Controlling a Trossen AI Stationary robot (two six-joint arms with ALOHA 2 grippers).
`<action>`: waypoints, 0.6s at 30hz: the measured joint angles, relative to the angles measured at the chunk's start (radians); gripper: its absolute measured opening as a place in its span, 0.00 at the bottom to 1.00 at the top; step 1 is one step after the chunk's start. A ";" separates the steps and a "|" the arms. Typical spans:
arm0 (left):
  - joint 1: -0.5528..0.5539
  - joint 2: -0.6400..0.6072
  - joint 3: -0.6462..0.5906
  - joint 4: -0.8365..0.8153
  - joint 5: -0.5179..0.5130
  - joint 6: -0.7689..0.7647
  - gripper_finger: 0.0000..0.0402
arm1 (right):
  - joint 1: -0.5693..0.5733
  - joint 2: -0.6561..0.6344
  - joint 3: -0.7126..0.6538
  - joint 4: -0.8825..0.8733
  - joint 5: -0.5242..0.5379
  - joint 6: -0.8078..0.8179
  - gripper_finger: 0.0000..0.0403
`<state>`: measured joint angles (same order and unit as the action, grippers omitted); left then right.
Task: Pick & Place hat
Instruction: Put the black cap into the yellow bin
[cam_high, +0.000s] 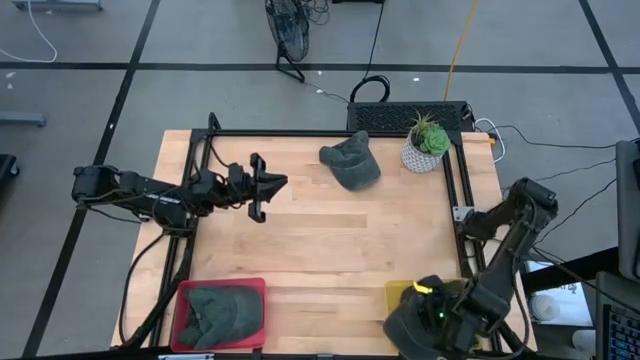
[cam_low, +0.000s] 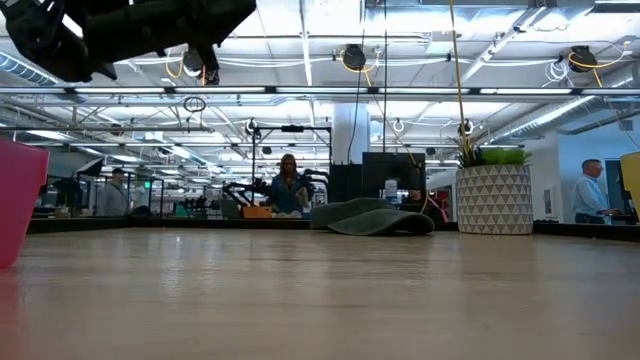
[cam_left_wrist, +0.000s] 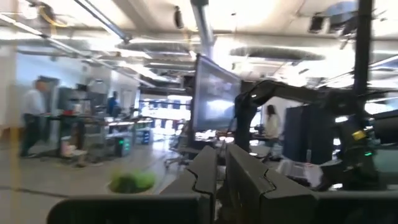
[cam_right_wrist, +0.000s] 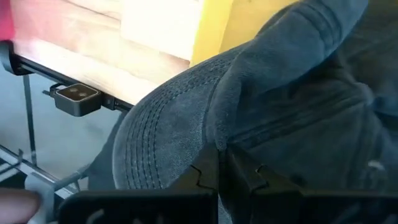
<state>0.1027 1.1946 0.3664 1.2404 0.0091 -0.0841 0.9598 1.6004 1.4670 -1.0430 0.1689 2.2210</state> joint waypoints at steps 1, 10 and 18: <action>0.002 0.000 0.004 0.000 0.019 -0.001 0.09 | -0.001 0.007 0.000 0.001 0.010 0.000 0.00; 0.002 0.000 0.035 -0.010 0.097 0.000 0.09 | -0.030 0.034 0.000 -0.104 0.029 -0.006 0.01; -0.002 0.000 0.036 -0.011 0.097 -0.008 0.09 | -0.031 0.034 0.000 -0.090 0.040 -0.023 0.02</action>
<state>0.1004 1.1946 0.4023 1.2295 0.1066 -0.0921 0.9291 1.6348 1.4670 -1.1325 0.2089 2.1976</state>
